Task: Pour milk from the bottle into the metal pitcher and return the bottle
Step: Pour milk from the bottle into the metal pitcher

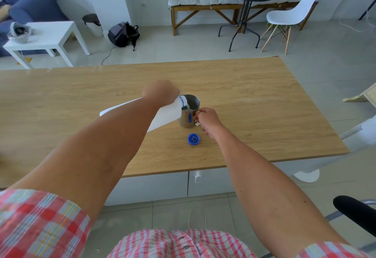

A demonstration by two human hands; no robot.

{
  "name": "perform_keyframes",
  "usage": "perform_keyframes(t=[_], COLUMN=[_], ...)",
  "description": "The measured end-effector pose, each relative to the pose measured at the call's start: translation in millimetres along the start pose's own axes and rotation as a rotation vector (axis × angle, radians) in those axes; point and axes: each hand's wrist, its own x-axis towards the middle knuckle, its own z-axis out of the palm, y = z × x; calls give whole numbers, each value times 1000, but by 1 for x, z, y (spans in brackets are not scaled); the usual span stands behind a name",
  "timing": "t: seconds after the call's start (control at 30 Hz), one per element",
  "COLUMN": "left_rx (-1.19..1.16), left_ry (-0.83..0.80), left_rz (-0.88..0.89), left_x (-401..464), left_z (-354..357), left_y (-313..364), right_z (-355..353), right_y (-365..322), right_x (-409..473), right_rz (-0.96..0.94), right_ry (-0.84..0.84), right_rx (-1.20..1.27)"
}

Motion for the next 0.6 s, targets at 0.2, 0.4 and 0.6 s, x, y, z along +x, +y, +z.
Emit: perform_keyframes(t=[0.2, 0.4, 0.6], left_rx=[-2, 2, 2], left_ry=[-15, -20, -18], left_rz=[-7, -6, -9], left_x=[-1, -2, -2], left_z=[0, -2, -2], left_y=[0, 1, 1], right_z=[0, -1, -1], right_y=[-1, -2, -1], right_x=[-1, -1, -1], right_rz=[2, 5, 6], right_ry=[-6, -6, -9], right_rx=[3, 14, 8])
